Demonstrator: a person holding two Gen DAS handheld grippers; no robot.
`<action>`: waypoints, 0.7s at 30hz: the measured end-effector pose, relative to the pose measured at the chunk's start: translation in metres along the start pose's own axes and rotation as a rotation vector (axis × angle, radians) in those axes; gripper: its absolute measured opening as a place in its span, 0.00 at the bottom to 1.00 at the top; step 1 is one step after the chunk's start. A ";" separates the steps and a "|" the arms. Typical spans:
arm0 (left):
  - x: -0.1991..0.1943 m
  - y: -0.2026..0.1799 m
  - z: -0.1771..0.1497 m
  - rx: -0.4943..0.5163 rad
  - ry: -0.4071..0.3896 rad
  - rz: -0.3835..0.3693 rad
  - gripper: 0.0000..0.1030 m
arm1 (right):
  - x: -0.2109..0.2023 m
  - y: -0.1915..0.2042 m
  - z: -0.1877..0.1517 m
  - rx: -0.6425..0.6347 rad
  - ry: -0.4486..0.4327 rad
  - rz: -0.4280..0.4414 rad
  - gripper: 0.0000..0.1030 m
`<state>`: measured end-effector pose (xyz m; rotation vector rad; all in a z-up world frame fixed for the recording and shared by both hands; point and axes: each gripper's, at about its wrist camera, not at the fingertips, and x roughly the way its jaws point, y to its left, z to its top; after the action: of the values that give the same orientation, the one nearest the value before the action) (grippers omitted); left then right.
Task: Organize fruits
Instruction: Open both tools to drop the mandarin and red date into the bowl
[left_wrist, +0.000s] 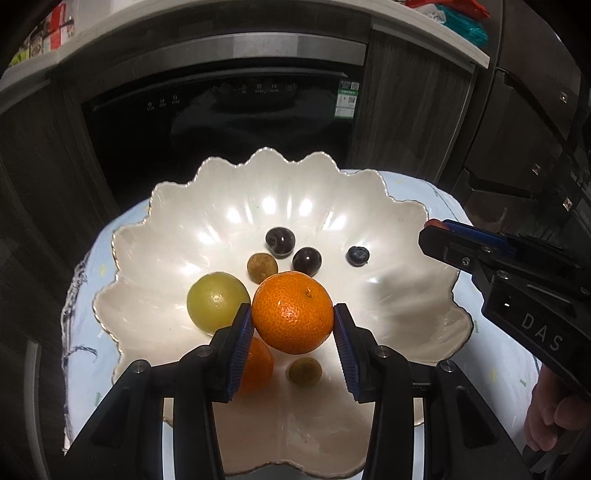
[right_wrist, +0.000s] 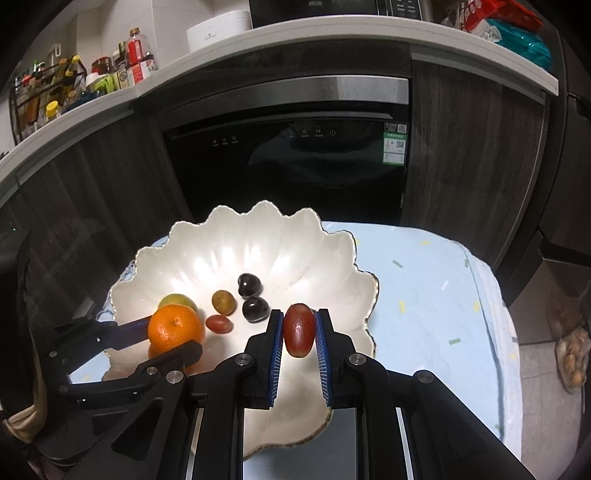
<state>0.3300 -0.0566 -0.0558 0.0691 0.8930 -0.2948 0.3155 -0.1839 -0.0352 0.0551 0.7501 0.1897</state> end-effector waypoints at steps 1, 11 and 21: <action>0.001 0.000 0.000 -0.001 0.004 0.000 0.42 | 0.003 -0.001 0.000 0.002 0.004 0.004 0.18; 0.000 0.002 -0.004 -0.035 0.005 -0.018 0.64 | 0.000 -0.002 0.001 0.001 -0.020 -0.006 0.48; -0.026 0.004 0.001 -0.033 -0.080 0.041 0.82 | -0.018 -0.005 0.004 0.030 -0.068 -0.041 0.78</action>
<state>0.3163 -0.0472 -0.0356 0.0446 0.8160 -0.2429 0.3061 -0.1923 -0.0209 0.0738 0.6854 0.1366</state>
